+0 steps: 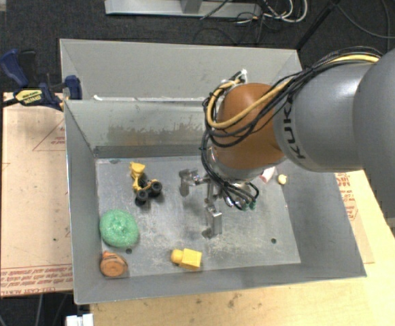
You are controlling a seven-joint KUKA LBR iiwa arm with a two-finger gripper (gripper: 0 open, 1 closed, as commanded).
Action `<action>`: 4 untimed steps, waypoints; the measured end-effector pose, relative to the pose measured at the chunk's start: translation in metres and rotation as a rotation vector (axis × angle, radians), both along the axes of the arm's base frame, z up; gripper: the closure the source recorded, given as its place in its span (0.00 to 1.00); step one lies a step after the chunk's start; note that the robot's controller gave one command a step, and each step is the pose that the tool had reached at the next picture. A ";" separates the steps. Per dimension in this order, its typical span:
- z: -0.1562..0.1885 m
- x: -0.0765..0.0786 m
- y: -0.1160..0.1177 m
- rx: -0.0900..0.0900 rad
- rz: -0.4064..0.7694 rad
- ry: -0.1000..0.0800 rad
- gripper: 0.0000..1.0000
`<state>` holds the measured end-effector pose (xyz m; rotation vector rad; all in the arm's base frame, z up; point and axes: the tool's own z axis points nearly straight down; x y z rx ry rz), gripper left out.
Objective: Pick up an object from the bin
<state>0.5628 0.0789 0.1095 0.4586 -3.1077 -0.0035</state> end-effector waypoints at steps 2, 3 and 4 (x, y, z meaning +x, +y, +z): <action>0.002 0.016 0.075 0.002 -0.105 -0.004 0.00; -0.023 0.051 0.101 0.001 -0.044 -0.010 0.00; -0.030 0.074 0.085 0.004 0.144 -0.011 1.00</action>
Offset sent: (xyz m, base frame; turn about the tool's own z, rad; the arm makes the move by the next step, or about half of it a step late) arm 0.0087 0.0494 0.0032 -0.0561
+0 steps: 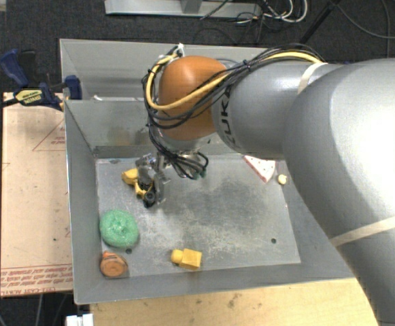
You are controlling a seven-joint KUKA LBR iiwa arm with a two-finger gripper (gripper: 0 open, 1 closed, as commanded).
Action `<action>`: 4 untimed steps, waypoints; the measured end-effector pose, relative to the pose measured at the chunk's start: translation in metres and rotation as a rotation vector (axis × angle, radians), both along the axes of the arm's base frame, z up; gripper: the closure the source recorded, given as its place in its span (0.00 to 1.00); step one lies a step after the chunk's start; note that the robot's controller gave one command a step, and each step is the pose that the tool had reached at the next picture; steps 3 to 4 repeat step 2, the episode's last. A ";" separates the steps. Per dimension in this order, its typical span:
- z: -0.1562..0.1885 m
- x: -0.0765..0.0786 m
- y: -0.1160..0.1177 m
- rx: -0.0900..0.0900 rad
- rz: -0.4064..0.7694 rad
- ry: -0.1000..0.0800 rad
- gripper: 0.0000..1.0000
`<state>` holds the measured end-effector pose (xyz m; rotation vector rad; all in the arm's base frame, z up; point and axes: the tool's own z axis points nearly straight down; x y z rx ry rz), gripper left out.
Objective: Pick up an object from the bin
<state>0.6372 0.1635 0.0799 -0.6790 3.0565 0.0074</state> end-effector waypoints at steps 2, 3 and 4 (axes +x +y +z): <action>0.147 -0.038 -0.030 -0.005 -0.005 0.003 1.00; 0.147 -0.038 -0.030 -0.005 -0.005 0.003 1.00; 0.147 -0.038 -0.030 -0.005 -0.005 0.003 1.00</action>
Offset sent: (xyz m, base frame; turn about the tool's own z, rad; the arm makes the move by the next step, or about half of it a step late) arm -0.0398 -0.0309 0.1455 0.0029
